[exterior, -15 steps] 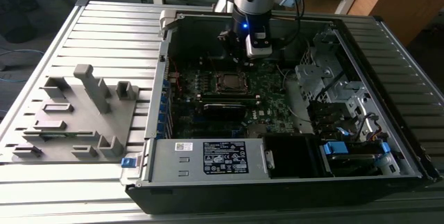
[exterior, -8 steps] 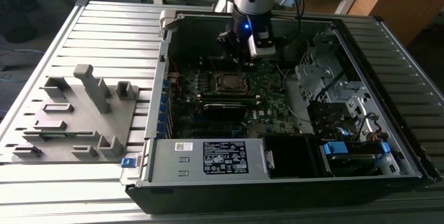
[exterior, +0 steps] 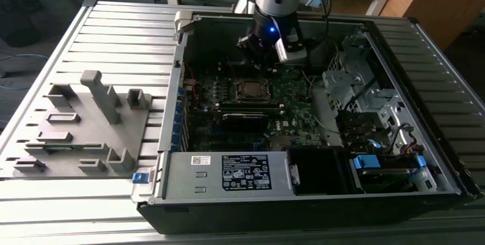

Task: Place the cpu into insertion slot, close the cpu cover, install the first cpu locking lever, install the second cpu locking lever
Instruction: 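Close the cpu cover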

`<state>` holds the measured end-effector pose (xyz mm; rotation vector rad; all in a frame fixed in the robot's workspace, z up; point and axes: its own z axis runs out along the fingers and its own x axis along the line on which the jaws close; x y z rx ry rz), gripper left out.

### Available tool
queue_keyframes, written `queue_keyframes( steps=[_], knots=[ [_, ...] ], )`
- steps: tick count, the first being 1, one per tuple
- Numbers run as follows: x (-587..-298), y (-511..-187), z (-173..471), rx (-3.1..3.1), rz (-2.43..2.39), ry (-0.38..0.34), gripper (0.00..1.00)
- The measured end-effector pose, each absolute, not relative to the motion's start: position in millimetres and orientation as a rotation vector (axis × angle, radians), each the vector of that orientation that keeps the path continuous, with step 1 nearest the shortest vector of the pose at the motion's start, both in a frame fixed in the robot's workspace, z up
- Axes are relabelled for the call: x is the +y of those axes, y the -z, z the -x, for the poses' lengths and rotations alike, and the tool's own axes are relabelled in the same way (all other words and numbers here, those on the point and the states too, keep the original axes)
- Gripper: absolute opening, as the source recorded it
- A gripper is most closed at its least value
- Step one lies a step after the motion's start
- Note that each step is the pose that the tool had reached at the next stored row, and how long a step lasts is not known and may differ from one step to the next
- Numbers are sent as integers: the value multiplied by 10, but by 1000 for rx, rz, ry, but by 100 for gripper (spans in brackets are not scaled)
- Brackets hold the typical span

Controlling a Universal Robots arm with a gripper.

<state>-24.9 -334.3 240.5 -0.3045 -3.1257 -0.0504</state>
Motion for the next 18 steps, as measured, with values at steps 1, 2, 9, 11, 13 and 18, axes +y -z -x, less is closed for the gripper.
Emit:
queue_keyframes(
  steps=[1,2,9,11,13,18],
  knots=[
    [-3343,-2404,249,-3128,277,50,10],
    [-3343,-2403,249,-3130,248,50,10],
    [-3343,-2393,249,-3137,48,50,10],
    [-3343,-2391,249,-3137,-5,50,10],
    [-3343,-2391,249,-3137,-18,50,10],
    [-3343,-2391,249,-3137,-19,49,10]
  ],
)
